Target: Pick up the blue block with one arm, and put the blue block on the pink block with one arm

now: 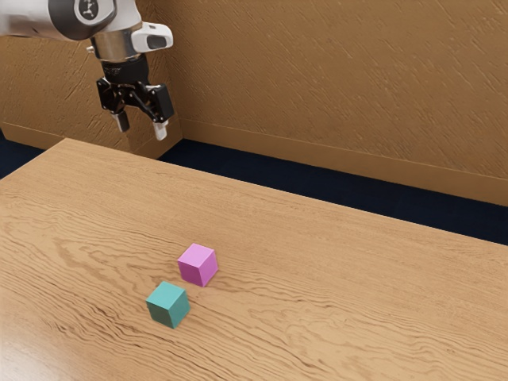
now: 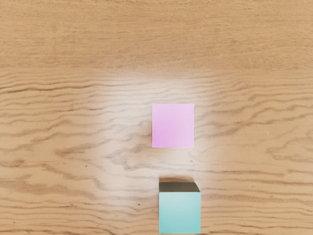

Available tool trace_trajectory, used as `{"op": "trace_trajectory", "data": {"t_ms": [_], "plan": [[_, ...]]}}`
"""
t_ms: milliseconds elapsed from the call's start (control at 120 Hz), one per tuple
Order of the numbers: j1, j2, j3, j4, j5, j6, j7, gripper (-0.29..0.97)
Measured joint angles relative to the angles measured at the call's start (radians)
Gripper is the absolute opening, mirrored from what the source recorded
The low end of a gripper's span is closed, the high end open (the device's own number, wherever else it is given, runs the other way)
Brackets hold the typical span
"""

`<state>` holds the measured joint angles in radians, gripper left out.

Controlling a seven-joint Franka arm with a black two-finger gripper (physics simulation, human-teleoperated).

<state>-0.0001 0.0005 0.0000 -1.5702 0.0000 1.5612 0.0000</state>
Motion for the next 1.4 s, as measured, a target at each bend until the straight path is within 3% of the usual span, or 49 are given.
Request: {"op": "trace_trajectory", "data": {"t_ms": [83,217,567,650,683,767,850,950,1017,1133,1192,1400], "plan": [[0.101,0.072,-0.103,0.206,0.002,-0.067,0.007,0.68],[0.174,0.095,-0.134,0.269,0.004,-0.139,0.017,0.68],[0.173,0.098,-0.137,0.277,0.006,-0.202,0.034,0.68],[0.177,0.042,-0.149,0.389,0.017,-0.233,0.037,0.68],[0.192,0.010,-0.175,0.422,0.034,-0.253,0.039,0.68],[0.276,0.010,-0.317,0.453,0.164,-0.288,0.041,0.68],[0.223,0.096,-0.357,0.458,0.258,-0.311,0.040,0.68],[0.166,0.166,-0.362,0.457,0.294,-0.329,0.040,0.68],[0.197,0.184,-0.364,0.411,0.296,-0.317,0.040,0.68],[0.303,0.066,-0.367,-0.006,0.233,-0.135,0.040,0.68],[0.334,0.057,-0.366,-0.147,0.195,-0.017,0.040,0.68],[0.330,0.213,-0.355,-0.222,0.144,0.266,0.040,0.68]]}}
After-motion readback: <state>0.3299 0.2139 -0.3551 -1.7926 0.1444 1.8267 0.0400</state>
